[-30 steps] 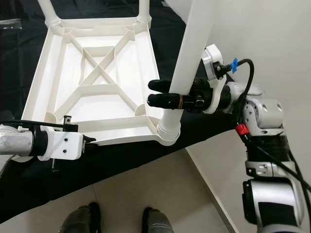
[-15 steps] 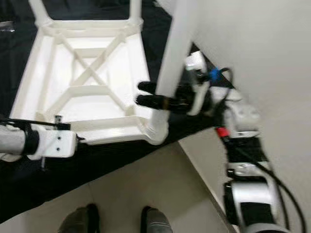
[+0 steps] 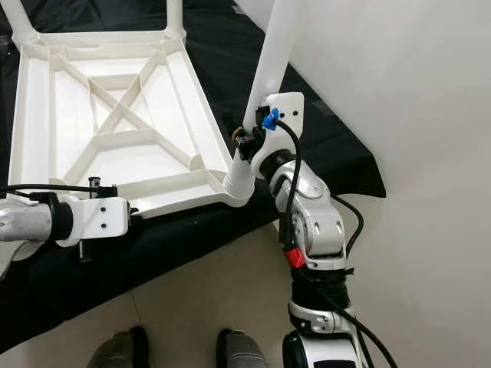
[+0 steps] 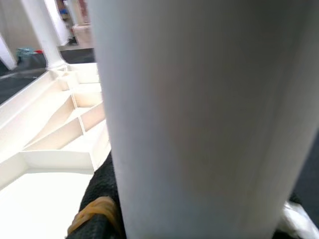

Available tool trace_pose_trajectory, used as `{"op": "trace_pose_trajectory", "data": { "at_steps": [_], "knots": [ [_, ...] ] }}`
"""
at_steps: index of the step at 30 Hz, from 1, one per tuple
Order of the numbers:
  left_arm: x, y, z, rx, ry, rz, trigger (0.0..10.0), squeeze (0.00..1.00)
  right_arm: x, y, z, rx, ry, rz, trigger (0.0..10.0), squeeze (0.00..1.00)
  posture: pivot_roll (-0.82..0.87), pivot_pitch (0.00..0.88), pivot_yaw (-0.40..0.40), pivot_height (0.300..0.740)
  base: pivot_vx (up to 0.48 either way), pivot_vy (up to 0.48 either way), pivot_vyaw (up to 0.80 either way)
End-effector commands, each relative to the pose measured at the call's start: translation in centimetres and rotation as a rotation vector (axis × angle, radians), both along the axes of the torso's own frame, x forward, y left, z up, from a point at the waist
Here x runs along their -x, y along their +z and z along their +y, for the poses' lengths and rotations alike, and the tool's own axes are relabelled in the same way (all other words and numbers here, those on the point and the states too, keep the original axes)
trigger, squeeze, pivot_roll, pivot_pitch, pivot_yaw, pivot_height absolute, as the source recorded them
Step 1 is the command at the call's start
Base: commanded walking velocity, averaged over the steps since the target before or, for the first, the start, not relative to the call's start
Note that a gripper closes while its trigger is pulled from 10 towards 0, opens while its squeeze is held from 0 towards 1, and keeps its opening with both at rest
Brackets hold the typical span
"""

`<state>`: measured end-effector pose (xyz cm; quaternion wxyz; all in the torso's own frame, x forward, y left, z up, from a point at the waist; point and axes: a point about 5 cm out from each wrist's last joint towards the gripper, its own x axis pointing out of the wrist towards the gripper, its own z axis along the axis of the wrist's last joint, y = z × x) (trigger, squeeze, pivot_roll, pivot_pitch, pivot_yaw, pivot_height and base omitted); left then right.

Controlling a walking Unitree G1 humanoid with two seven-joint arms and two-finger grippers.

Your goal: Building children table

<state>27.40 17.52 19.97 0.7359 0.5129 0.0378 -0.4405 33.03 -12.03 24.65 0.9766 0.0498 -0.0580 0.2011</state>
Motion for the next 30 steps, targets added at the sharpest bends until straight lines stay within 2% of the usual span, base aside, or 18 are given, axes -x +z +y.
{"op": "trace_pose_trajectory", "data": {
  "at_steps": [1,2,3,4,6,11,12,14,16,18,20,21,22,23,25,26,28,30],
  "knots": [
    [0.7,0.8,-1.6,-0.003,-0.110,-0.050,10.0,0.00,-0.1,-1.6,1.5,-0.045,0.153,0.061,0.0,0.00,-0.03,0.208,-0.145,0.740,0.000,0.000,0.00],
    [0.7,0.8,-1.6,-0.003,-0.110,-0.050,10.0,0.00,-0.1,-1.6,1.5,-0.045,0.153,0.061,0.0,0.00,-0.03,0.208,-0.145,0.740,0.000,0.000,0.00],
    [0.6,0.9,-1.6,-0.004,-0.107,-0.053,10.0,0.00,1.8,0.0,3.0,-0.037,0.467,-0.047,0.0,0.00,-0.03,0.209,-0.143,0.740,0.000,0.000,0.00],
    [0.6,0.9,-1.6,-0.004,-0.107,-0.053,10.0,0.00,1.8,0.0,3.0,-0.037,0.467,-0.047,0.0,0.00,-0.03,0.209,-0.143,0.740,0.000,0.000,0.00],
    [0.5,0.9,-1.5,-0.006,-0.104,-0.057,10.0,0.00,4.7,1.4,2.3,0.027,0.875,-0.133,0.0,0.00,-0.03,0.209,-0.141,0.740,0.000,0.000,0.00],
    [0.5,0.9,-1.5,-0.007,-0.103,-0.058,10.0,0.00,5.3,2.1,0.3,0.037,1.033,-0.117,0.0,0.00,-0.03,0.210,-0.139,0.740,0.000,0.000,0.00],
    [0.5,0.9,-1.5,-0.007,-0.103,-0.058,10.0,0.00,6.0,2.6,-0.6,0.021,1.131,-0.107,0.0,0.00,-0.03,0.210,-0.139,0.740,0.000,0.000,0.00],
    [0.5,0.9,-1.5,-0.007,-0.103,-0.058,10.0,0.00,6.0,2.6,-0.6,0.021,1.131,-0.107,0.0,0.00,-0.03,0.210,-0.139,0.740,0.000,0.000,0.00],
    [0.5,0.9,-1.5,-0.008,-0.103,-0.058,10.0,0.00,6.6,3.4,-2.0,-0.038,1.265,-0.096,0.0,0.00,-0.03,0.207,-0.139,0.740,0.000,0.000,0.00],
    [0.5,0.9,-1.5,-0.007,-0.103,-0.059,10.0,0.00,6.3,3.4,-1.7,-0.030,1.233,-0.110,0.0,0.00,-0.03,0.207,-0.140,0.740,0.000,0.000,0.00],
    [0.6,0.9,-1.4,-0.010,-0.103,-0.060,10.0,0.00,3.5,2.3,0.1,0.014,0.926,-0.078,0.0,0.00,-0.03,0.207,-0.142,0.740,0.000,0.000,0.00],
    [0.6,1.0,-1.4,-0.011,-0.104,-0.059,10.0,0.00,1.6,1.7,0.7,-0.036,0.695,-0.024,0.0,0.00,-0.03,0.207,-0.142,0.740,0.000,0.000,0.00],
    [0.6,1.0,-1.4,-0.011,-0.104,-0.059,10.0,0.00,1.6,1.7,0.7,-0.036,0.695,-0.024,0.0,0.00,-0.03,0.207,-0.142,0.740,0.000,0.000,0.00],
    [0.6,1.0,-1.4,-0.012,-0.104,-0.059,10.0,0.00,0.5,1.2,0.9,-0.074,0.550,0.023,0.0,0.00,-0.03,0.207,-0.142,0.740,0.000,0.000,0.00],
    [0.6,1.0,-1.5,-0.010,-0.105,-0.059,10.0,0.00,0.8,-0.6,1.1,0.032,0.421,0.069,0.0,0.00,-0.02,0.207,-0.144,0.740,0.000,0.000,0.00],
    [0.6,1.0,-1.5,-0.010,-0.105,-0.059,10.0,0.00,0.8,-0.6,1.1,0.032,0.421,0.069,0.0,0.00,-0.02,0.207,-0.144,0.740,0.000,0.000,0.00],
    [0.7,1.0,-1.4,-0.014,-0.107,-0.056,10.0,0.00,1.4,-2.9,-0.3,0.062,0.176,0.243,0.0,0.00,-0.02,0.204,-0.146,0.740,0.000,0.000,0.00],
    [0.7,1.0,-1.4,-0.014,-0.107,-0.058,10.0,0.00,1.5,-3.1,-0.8,0.085,0.112,0.261,0.0,0.00,-0.03,0.198,-0.152,0.740,0.000,0.000,0.00]
  ]
}}
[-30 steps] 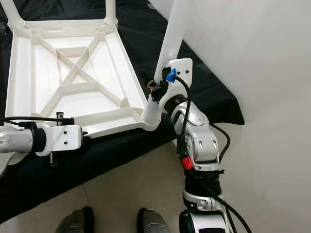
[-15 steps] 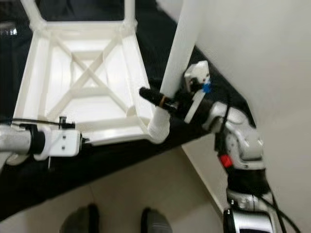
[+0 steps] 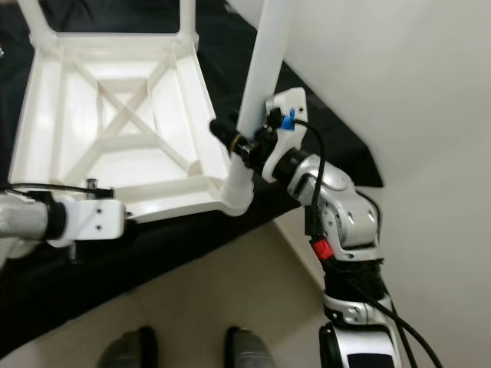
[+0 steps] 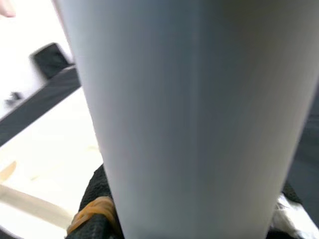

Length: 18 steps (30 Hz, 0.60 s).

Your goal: Building children table

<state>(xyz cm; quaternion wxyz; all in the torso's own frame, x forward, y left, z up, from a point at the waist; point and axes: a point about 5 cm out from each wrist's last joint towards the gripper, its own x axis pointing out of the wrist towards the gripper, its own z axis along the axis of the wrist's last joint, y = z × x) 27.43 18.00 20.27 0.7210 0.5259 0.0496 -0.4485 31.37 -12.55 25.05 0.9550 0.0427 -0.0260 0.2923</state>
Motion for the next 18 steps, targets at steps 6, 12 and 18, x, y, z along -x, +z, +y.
{"op": "trace_pose_trajectory", "data": {
  "at_steps": [6,12,18],
  "knots": [
    [0.5,0.8,-2.1,0.039,-0.093,-0.082,10.0,0.00,0.7,-1.6,2.8,-0.014,0.139,0.103,0.0,0.00,-0.03,0.190,-0.156,0.740,0.000,0.000,0.00],
    [0.5,0.8,-2.1,0.037,-0.092,-0.083,10.0,0.00,5.5,2.0,3.5,-0.084,0.777,-0.144,0.0,0.00,-0.03,0.193,-0.150,0.740,0.000,0.000,0.00],
    [0.6,0.8,-2.0,0.038,-0.094,-0.083,10.0,0.00,7.3,1.5,1.4,-0.089,1.012,-0.066,0.0,0.00,-0.04,0.195,-0.150,0.740,0.000,0.000,0.00]
  ]
}}
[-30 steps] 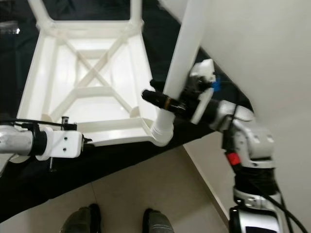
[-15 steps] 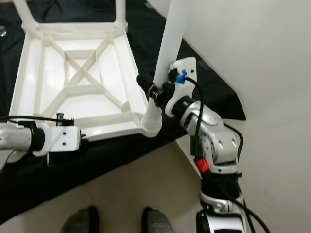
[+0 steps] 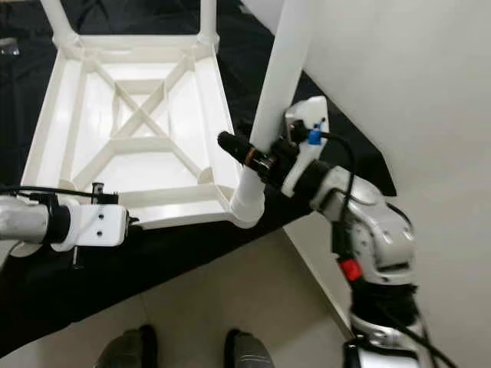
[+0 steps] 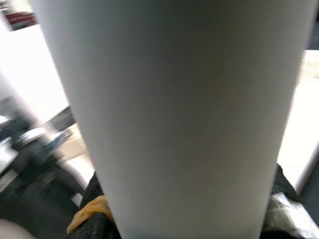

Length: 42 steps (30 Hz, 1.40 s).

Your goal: Building children table

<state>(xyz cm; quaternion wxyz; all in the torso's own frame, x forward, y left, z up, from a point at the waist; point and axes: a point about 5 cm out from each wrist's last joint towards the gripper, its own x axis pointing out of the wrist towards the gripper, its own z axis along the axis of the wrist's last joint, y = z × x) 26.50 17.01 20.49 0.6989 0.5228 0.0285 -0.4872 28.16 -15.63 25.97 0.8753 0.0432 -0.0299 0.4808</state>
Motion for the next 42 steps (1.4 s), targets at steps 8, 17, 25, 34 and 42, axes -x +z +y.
{"op": "trace_pose_trajectory", "data": {
  "at_steps": [8,17,25,34,42],
  "knots": [
    [-0.5,0.4,-1.2,0.040,0.005,-0.095,10.0,0.00,0.8,-1.3,4.0,0.017,0.273,0.018,0.0,0.00,-0.04,0.196,-0.153,0.740,0.000,0.000,0.00],
    [-0.8,0.4,-1.6,0.048,0.000,-0.101,10.0,0.00,-2.0,-4.7,5.3,0.139,-0.468,0.161,0.0,0.00,-0.05,0.161,-0.145,0.740,0.000,0.000,0.00],
    [-1.3,0.7,-1.8,0.059,0.001,-0.125,10.0,0.00,-0.8,-1.3,8.3,-0.089,0.011,0.000,0.0,0.00,-0.05,0.130,-0.140,0.740,0.000,0.000,0.00],
    [-1.6,0.6,-1.7,0.060,0.003,-0.129,10.0,0.00,3.2,1.0,4.2,-0.245,0.760,0.029,0.0,0.00,-0.06,0.125,-0.137,0.740,0.000,0.000,0.00],
    [-1.4,0.5,-1.8,0.065,0.004,-0.126,10.0,0.00,1.4,0.8,3.8,-0.191,0.731,0.013,0.0,0.00,-0.06,0.131,-0.150,0.740,0.000,0.000,0.00]
  ]
}}
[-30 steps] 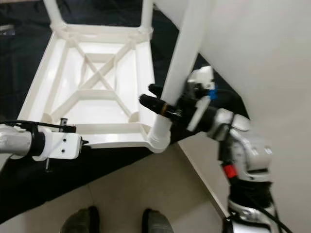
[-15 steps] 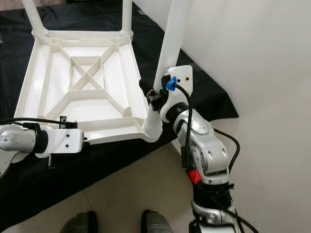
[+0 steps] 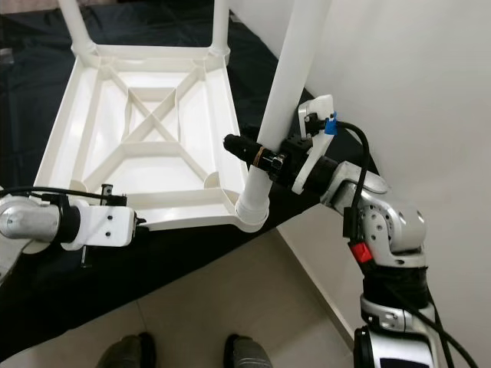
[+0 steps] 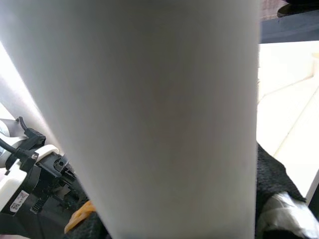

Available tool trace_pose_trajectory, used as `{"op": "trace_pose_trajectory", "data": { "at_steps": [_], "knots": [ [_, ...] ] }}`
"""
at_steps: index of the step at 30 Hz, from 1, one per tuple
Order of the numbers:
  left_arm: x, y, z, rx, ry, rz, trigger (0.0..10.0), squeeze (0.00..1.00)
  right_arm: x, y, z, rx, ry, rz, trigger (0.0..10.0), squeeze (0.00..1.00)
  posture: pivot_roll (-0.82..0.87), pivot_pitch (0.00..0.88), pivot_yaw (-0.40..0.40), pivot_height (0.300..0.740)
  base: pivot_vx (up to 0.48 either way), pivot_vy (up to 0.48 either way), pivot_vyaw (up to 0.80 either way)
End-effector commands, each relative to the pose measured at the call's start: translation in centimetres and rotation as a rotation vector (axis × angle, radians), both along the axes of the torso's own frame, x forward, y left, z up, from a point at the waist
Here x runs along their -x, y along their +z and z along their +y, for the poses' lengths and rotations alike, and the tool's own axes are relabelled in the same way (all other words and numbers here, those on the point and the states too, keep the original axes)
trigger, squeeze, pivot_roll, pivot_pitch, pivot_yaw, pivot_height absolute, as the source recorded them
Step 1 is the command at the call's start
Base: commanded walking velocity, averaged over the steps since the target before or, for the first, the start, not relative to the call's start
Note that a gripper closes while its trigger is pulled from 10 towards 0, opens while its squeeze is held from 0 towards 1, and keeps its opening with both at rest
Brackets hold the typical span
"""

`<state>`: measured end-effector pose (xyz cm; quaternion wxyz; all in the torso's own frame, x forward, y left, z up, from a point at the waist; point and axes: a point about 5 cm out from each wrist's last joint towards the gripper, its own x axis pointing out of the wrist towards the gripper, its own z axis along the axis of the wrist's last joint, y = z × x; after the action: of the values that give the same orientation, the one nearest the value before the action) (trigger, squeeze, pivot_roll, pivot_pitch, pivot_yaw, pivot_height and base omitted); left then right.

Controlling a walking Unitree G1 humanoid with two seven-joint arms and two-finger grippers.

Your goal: Building children table

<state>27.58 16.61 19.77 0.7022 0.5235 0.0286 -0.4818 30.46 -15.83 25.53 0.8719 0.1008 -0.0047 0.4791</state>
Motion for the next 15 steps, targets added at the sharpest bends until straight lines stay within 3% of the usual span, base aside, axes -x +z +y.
{"op": "trace_pose_trajectory", "data": {
  "at_steps": [1,2,3,4,6,7,8,10,11,12,13,15],
  "knots": [
    [-0.3,1.2,-1.3,0.062,-0.006,-0.118,10.0,0.00,3.3,1.1,4.3,-0.124,0.663,-0.127,0.0,0.00,-0.06,0.134,-0.148,0.740,0.000,0.000,0.00],
    [-0.3,1.2,-1.3,0.062,-0.006,-0.118,10.0,0.00,3.3,1.1,4.3,-0.124,0.663,-0.127,0.0,0.00,-0.06,0.134,-0.148,0.740,0.000,0.000,0.00],
    [-0.3,1.2,-1.3,0.062,-0.006,-0.118,10.0,0.00,2.6,0.9,5.0,-0.070,0.544,-0.154,0.0,0.00,-0.06,0.133,-0.149,0.740,0.000,0.000,0.00],
    [-0.2,1.2,-1.2,0.061,-0.007,-0.118,10.0,0.00,1.0,0.2,5.9,-0.008,0.334,-0.108,0.0,0.00,-0.06,0.133,-0.152,0.740,0.000,0.000,0.00],
    [-0.2,1.2,-1.2,0.061,-0.007,-0.118,10.0,0.00,1.0,0.2,5.9,-0.008,0.334,-0.108,0.0,0.00,-0.06,0.133,-0.152,0.740,0.000,0.000,0.00],
    [-0.2,1.3,-1.2,0.061,-0.007,-0.119,10.0,0.00,0.0,-0.5,6.8,0.105,0.139,-0.130,0.0,0.00,-0.06,0.132,-0.152,0.740,0.000,0.000,0.00],
    [-0.2,1.3,-1.2,0.061,-0.007,-0.121,10.0,0.00,-0.9,-1.1,7.4,0.150,-0.085,-0.090,0.0,0.00,-0.05,0.135,-0.152,0.740,0.000,0.000,0.00],
    [-0.2,1.3,-1.2,0.061,-0.007,-0.121,10.0,0.00,-0.9,-1.1,7.4,0.150,-0.085,-0.090,0.0,0.00,-0.05,0.135,-0.152,0.740,0.000,0.000,0.00],
    [-0.2,1.3,-1.2,0.061,-0.007,-0.123,10.0,0.00,-1.4,-1.8,7.4,0.201,-0.307,-0.043,0.0,0.00,-0.05,0.134,-0.150,0.740,0.000,0.000,0.00],
    [-0.2,1.3,-1.3,0.062,-0.007,-0.123,10.0,0.00,-1.3,-2.5,7.5,0.217,-0.453,-0.006,0.0,0.00,-0.05,0.134,-0.150,0.740,0.000,0.000,0.00],
    [-0.2,1.3,-1.4,0.063,-0.007,-0.122,10.0,0.00,-1.3,-2.9,7.6,0.220,-0.544,0.022,0.0,0.00,-0.04,0.135,-0.151,0.740,0.000,0.000,0.00],
    [-0.2,1.3,-1.4,0.063,-0.008,-0.121,10.0,0.00,-1.3,-3.1,7.7,0.221,-0.581,0.028,0.0,0.00,-0.04,0.135,-0.151,0.740,0.000,0.000,0.00]
  ]
}}
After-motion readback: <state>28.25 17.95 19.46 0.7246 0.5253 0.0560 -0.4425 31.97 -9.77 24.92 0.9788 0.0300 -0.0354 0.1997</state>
